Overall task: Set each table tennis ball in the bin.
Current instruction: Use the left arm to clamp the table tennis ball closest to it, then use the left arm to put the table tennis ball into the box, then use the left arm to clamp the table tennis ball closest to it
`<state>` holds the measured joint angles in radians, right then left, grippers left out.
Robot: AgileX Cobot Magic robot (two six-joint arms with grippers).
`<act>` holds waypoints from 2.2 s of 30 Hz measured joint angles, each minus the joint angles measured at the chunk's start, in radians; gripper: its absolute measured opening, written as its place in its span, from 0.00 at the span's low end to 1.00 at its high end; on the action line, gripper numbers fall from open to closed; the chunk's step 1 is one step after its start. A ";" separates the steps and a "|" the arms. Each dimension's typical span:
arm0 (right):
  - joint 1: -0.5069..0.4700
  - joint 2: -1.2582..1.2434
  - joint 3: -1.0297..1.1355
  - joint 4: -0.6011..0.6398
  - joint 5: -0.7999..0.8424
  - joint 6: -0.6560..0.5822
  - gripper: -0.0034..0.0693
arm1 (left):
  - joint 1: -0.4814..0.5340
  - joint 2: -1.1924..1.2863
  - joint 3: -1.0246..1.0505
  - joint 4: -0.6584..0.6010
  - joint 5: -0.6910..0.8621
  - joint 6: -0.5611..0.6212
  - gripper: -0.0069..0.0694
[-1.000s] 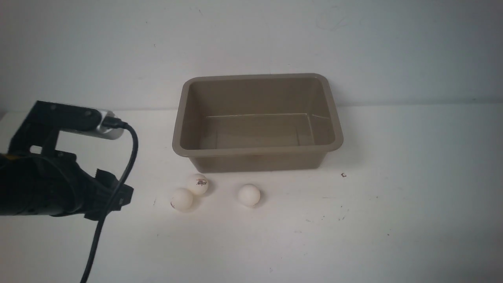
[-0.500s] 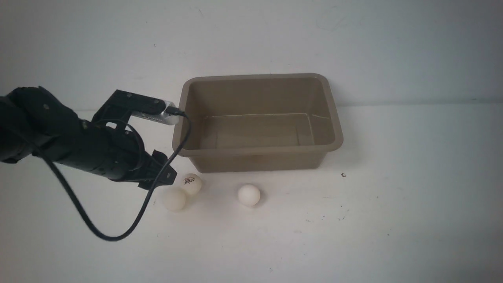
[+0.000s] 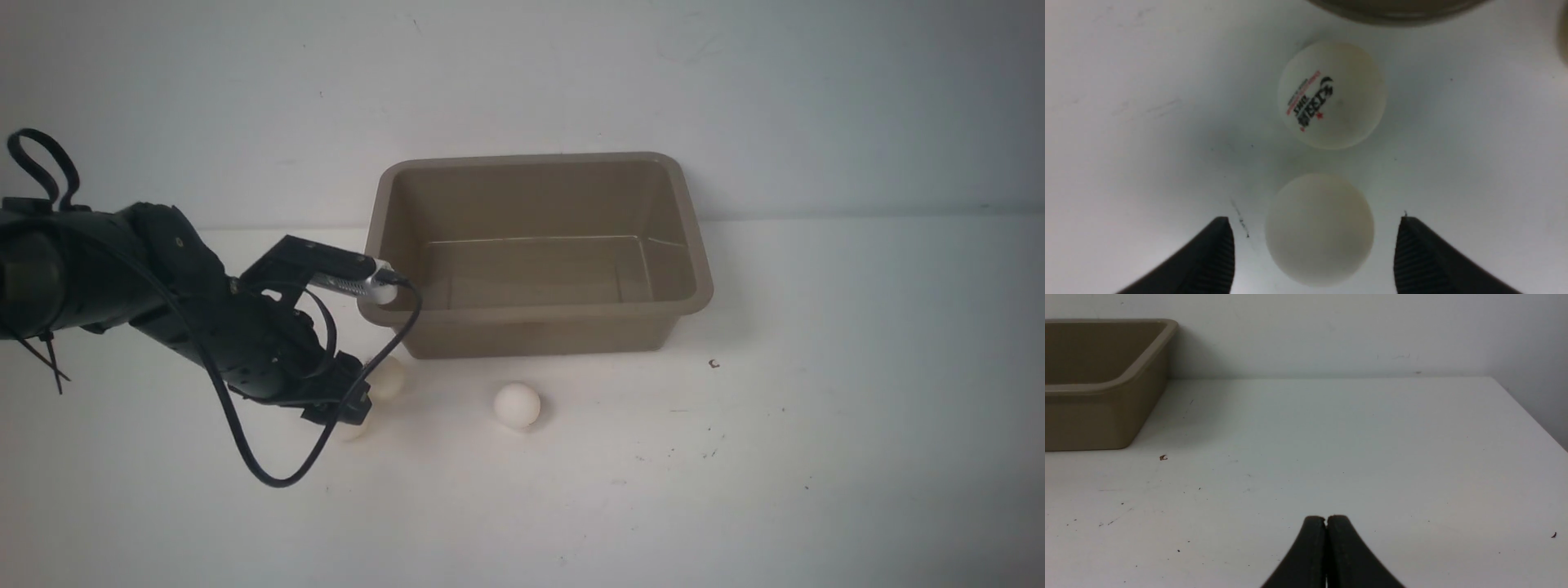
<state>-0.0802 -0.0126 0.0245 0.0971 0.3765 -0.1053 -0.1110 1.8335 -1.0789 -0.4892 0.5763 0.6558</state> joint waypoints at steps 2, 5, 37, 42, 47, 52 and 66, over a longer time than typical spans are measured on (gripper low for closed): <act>0.000 0.000 0.000 0.000 0.000 0.001 0.03 | 0.000 0.016 0.000 0.000 -0.001 -0.003 0.71; 0.000 0.000 0.000 0.000 0.000 0.001 0.03 | 0.000 0.043 -0.001 0.002 -0.002 -0.004 0.71; 0.000 0.000 0.000 0.000 0.000 0.001 0.03 | -0.142 0.057 -0.546 0.187 0.137 -0.297 0.55; 0.000 0.000 0.000 0.000 0.000 0.001 0.03 | -0.148 0.333 -0.826 0.190 0.343 -0.300 0.55; 0.000 0.000 0.000 0.000 0.000 0.001 0.03 | -0.148 0.456 -0.966 0.191 0.451 -0.300 0.60; 0.000 0.000 0.000 0.000 0.000 0.001 0.03 | -0.147 0.468 -1.051 0.193 0.497 -0.300 0.89; 0.000 0.000 0.000 0.000 0.000 0.001 0.03 | 0.227 0.029 -0.832 0.295 0.654 -0.322 0.80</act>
<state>-0.0802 -0.0126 0.0245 0.0971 0.3765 -0.1045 0.1162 1.8625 -1.9110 -0.1941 1.2302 0.3333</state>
